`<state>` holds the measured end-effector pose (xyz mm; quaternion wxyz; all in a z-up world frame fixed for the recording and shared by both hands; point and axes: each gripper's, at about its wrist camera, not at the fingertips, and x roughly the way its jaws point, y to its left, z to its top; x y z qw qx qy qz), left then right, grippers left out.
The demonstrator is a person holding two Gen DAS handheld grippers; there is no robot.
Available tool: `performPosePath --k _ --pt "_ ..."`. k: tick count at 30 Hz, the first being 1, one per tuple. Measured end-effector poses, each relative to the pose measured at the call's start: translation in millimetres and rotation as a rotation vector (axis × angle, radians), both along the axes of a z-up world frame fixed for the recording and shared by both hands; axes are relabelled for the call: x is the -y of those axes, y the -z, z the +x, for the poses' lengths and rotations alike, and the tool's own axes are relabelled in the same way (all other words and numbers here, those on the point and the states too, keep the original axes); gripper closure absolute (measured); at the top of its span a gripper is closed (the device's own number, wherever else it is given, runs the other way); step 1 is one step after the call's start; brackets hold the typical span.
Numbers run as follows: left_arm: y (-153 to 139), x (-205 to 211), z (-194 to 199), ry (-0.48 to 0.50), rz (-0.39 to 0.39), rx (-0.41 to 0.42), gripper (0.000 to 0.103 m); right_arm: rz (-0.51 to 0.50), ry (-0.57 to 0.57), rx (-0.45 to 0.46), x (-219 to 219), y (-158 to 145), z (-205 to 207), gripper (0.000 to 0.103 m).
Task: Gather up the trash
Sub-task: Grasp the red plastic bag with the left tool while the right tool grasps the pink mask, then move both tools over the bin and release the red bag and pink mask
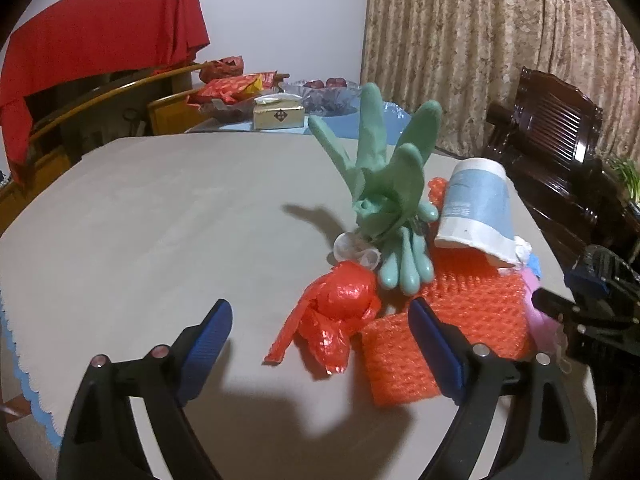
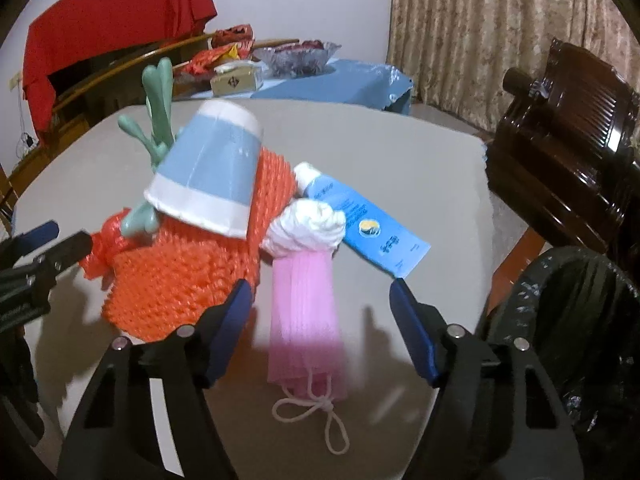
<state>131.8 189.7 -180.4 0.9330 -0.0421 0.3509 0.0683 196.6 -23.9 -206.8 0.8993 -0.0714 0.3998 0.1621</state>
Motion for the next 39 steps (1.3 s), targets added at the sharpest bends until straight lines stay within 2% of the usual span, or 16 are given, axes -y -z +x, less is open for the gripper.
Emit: performPosePath --k 6,9,11,14,16,17,20,25,31,39 --pt "12 -7 13 -0.011 -0.014 -0.022 0.018 -0.006 -0.003 -0.042 -3 15 3 0.043" --pt "18 -14 19 -0.021 -0.027 -0.034 0.021 -0.006 -0.010 -0.083 -3 24 5 0.056" --pt "23 -19 24 -0.019 -0.048 -0.045 0.026 -0.006 -0.018 -0.104 -4 28 6 0.070" --pt "32 -21 31 0.000 -0.065 -0.074 0.033 -0.011 -0.026 -0.097 -6 27 5 0.078" --pt "36 -19 35 0.015 -0.073 -0.089 0.040 -0.011 -0.028 -0.093 -7 26 5 0.080" --pt "37 -18 37 0.028 -0.078 -0.097 0.050 -0.009 -0.029 -0.091 -7 25 4 0.081" --pt "38 -16 37 0.043 -0.094 -0.094 0.059 -0.001 -0.031 -0.085 -8 21 2 0.083" --pt "28 -15 30 0.033 -0.087 -0.061 0.062 0.021 -0.032 -0.057 -5 6 -1 0.083" --pt "2 -16 12 -0.001 -0.084 -0.002 0.062 0.055 -0.033 -0.029 1 -16 -7 0.083" --pt "-38 3 -7 0.028 -0.066 0.042 0.062 0.109 -0.044 0.013 13 -51 -18 0.083"
